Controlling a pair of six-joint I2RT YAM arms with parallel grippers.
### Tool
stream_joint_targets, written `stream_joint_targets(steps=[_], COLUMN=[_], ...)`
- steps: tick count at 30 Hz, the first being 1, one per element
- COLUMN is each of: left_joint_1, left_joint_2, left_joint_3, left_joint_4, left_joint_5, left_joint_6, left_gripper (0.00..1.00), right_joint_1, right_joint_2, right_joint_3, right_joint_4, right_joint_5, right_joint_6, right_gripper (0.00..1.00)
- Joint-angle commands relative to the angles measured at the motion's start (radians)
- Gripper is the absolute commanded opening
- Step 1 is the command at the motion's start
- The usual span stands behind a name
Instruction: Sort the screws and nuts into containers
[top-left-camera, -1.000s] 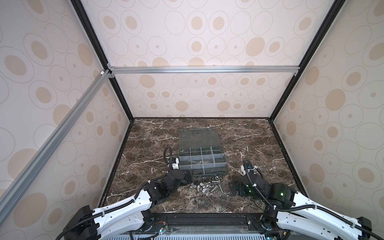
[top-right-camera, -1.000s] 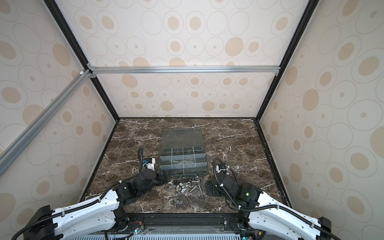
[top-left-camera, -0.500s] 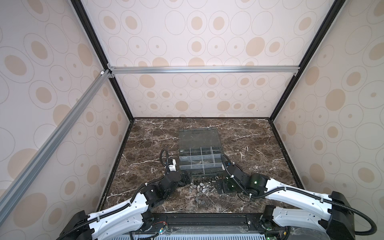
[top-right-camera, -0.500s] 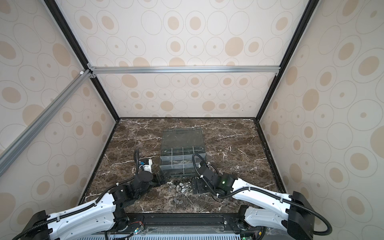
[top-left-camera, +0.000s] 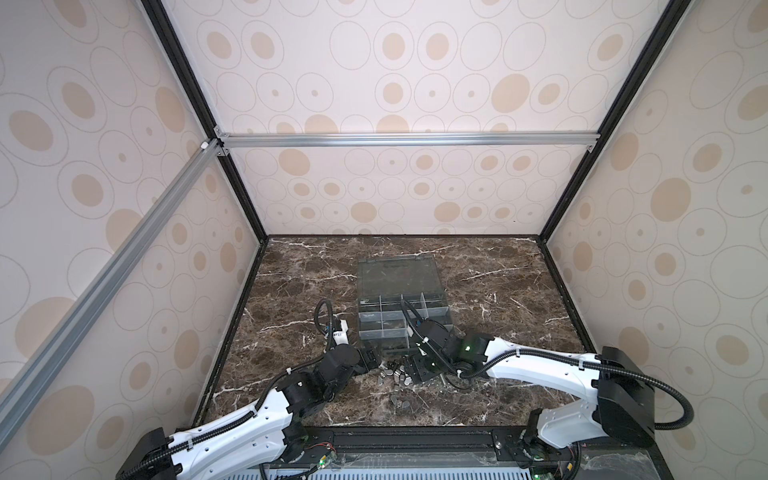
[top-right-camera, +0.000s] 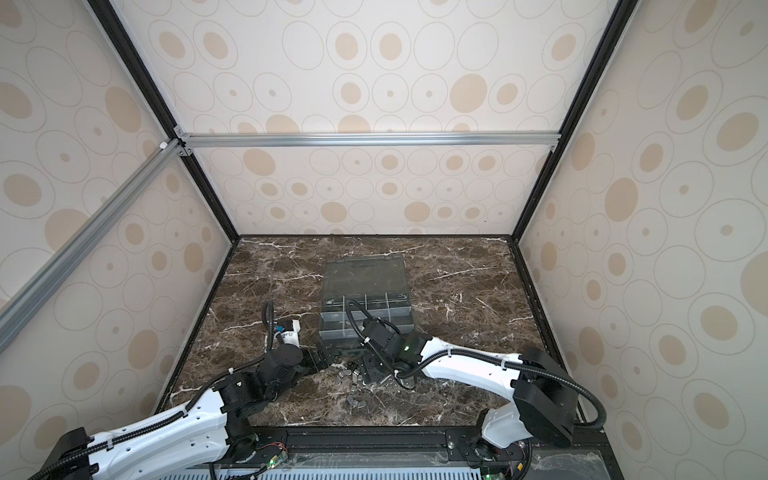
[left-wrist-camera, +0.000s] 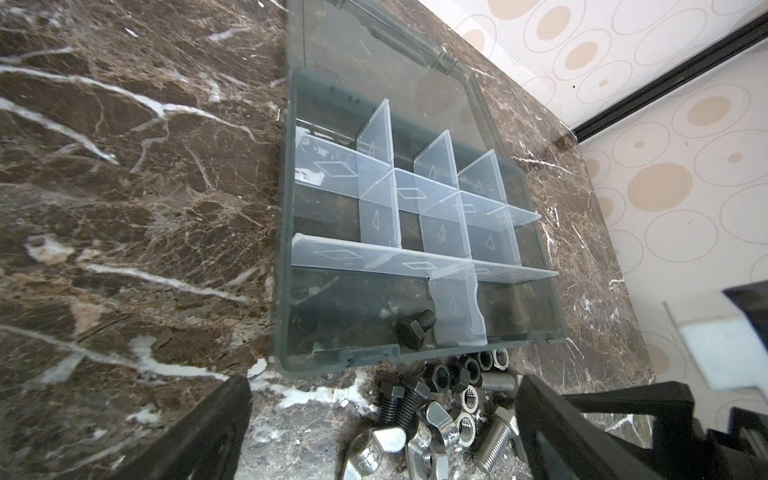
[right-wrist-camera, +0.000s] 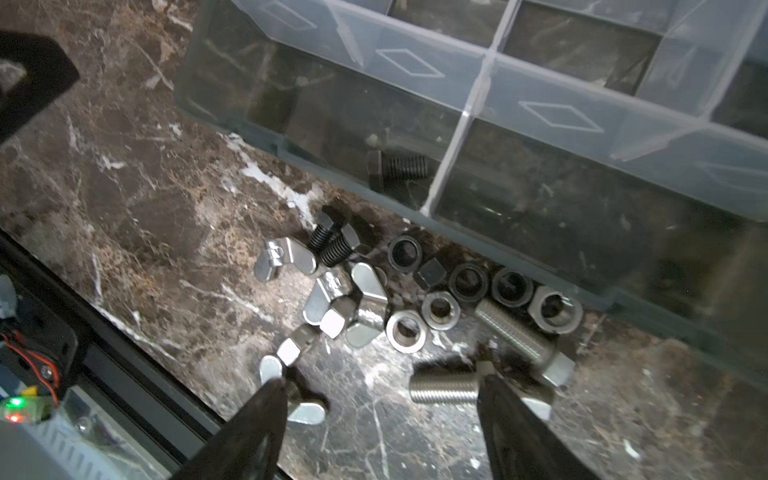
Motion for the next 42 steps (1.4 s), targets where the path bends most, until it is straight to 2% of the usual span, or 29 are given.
stream_joint_targets(steps=[1, 7, 14, 25, 42], left_joint_1=[0.006, 0.006, 0.007, 0.006, 0.006], left_joint_2=[-0.004, 0.013, 0.034, 0.043, -0.007], left_joint_3=[0.001, 0.007, -0.006, -0.012, -0.043], left_joint_4=[-0.008, -0.001, 0.037, 0.053, 0.064], left_joint_5=[-0.014, -0.009, 0.02, 0.032, 0.031], left_joint_6=[-0.035, -0.043, -0.062, -0.062, -0.051], left_gripper=[0.99, 0.99, 0.97, 0.97, 0.96], right_joint_1=[0.009, 0.009, 0.01, 0.01, 0.009], right_joint_2=[0.05, 0.142, 0.221, 0.325, 0.383], right_joint_3=[0.043, 0.089, 0.146, 0.222, 0.263], right_joint_4=[0.002, 0.017, -0.004, -0.024, -0.018], right_joint_5=[-0.011, -0.033, -0.018, -0.013, 0.018], right_joint_6=[-0.059, -0.105, -0.148, -0.178, -0.166], right_gripper=[0.67, 0.55, 0.48, 0.4, 0.31])
